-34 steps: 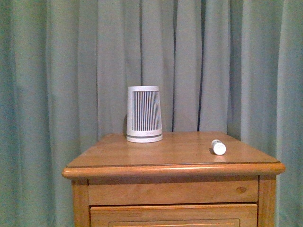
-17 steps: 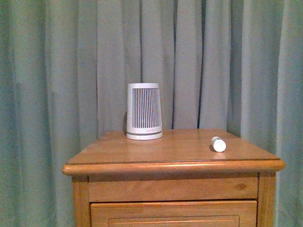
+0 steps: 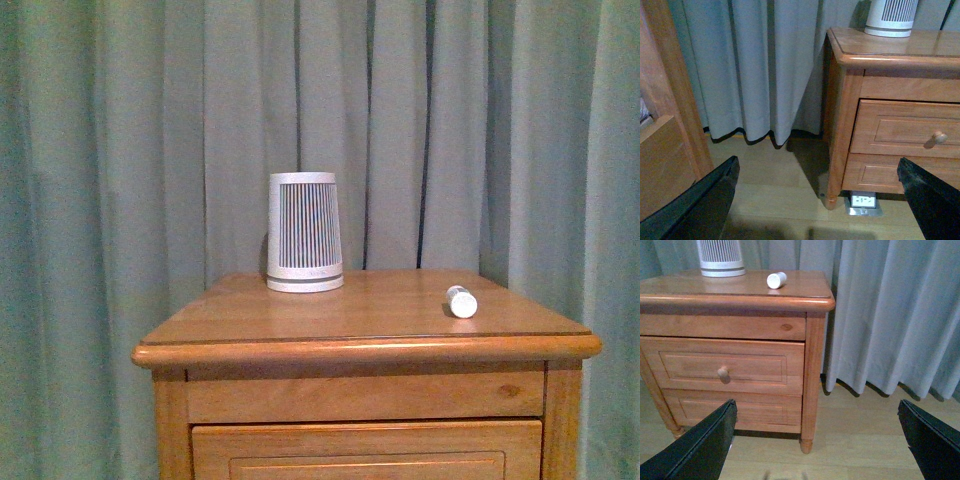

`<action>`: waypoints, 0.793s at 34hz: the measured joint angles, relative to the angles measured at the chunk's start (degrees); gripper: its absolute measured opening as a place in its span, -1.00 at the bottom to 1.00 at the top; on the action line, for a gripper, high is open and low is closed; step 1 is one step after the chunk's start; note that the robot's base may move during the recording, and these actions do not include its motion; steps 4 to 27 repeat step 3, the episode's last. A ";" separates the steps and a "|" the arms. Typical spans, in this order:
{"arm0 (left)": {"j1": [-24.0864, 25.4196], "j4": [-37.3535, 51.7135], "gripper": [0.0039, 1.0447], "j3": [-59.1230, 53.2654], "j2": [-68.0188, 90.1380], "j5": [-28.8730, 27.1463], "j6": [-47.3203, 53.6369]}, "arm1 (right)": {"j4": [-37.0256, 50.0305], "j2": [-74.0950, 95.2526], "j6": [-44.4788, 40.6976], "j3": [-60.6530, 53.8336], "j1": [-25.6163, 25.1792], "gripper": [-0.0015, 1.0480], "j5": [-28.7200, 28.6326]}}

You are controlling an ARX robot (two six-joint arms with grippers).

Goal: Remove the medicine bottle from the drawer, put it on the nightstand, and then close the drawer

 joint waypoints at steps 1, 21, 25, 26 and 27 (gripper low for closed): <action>0.00 0.00 0.88 0.02 0.00 0.00 -0.02 | 0.00 0.00 0.00 0.00 0.00 0.87 0.00; 0.00 0.00 0.88 0.00 0.00 0.00 -0.02 | 0.00 0.00 0.00 0.00 0.00 0.87 0.00; 0.00 0.00 0.88 0.00 0.00 0.00 -0.02 | 0.00 0.00 0.00 0.00 0.00 0.87 0.00; 0.00 0.00 0.88 0.00 0.00 0.00 -0.02 | 0.00 0.00 0.00 0.00 0.00 0.87 0.00; 0.00 0.00 0.88 0.00 0.00 0.00 -0.02 | 0.00 0.00 0.00 0.00 0.00 0.87 0.00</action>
